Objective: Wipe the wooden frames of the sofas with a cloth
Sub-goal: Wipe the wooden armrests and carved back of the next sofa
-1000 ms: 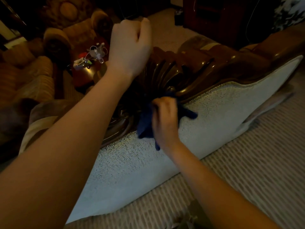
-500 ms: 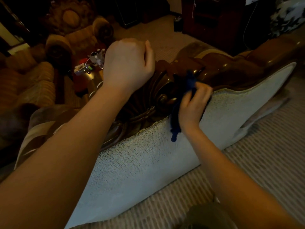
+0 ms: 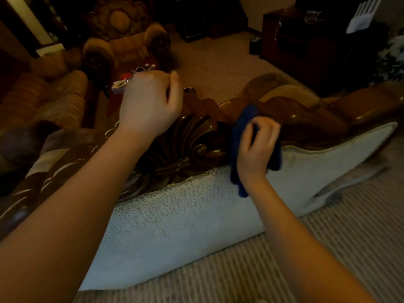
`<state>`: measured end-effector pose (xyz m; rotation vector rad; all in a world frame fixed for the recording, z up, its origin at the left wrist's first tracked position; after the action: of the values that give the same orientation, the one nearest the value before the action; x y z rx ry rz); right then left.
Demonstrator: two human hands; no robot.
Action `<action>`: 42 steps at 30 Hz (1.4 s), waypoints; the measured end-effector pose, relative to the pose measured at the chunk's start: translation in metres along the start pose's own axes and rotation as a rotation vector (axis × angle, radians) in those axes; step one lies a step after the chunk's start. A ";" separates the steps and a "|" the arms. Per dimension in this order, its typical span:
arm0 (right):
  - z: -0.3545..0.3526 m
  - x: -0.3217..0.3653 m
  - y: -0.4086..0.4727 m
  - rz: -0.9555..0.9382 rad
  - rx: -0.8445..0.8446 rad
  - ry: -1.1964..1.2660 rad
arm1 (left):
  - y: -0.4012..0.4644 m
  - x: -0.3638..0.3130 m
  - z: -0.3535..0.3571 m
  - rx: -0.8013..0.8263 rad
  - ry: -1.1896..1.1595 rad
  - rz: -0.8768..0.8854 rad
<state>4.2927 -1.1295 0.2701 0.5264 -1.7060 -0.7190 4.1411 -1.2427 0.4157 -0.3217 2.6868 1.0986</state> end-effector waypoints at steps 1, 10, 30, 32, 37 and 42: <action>-0.006 -0.007 0.014 0.073 -0.033 0.019 | 0.000 0.000 -0.001 -0.006 -0.008 -0.009; 0.053 0.132 0.035 -0.220 0.421 0.451 | -0.013 0.010 -0.035 -0.281 -0.089 -0.117; 0.176 0.199 0.008 -0.630 1.027 -0.343 | -0.104 0.145 -0.085 -0.091 0.018 -0.674; 0.201 0.161 0.024 -0.281 1.236 -0.373 | -0.110 0.160 -0.081 -0.039 -0.058 -0.690; 0.154 0.175 0.009 -0.273 1.101 -0.365 | -0.120 0.190 -0.085 0.008 -0.157 -0.668; 0.149 0.239 -0.042 -0.657 0.843 -0.837 | -0.138 0.206 -0.070 0.039 -0.213 -0.676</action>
<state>4.0882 -1.2931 0.3823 1.5875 -2.6645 -0.6845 3.9756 -1.4127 0.3153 -0.9554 2.1421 0.8082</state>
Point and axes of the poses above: each hand's wrist, its own y-axis towards the middle knuckle, its own z-axis out of the palm, x = y × z, the point moved 10 cm from there along y, towards the middle knuckle, and after that the axes turned 6 degrees about -y, right-handed, at the moved point
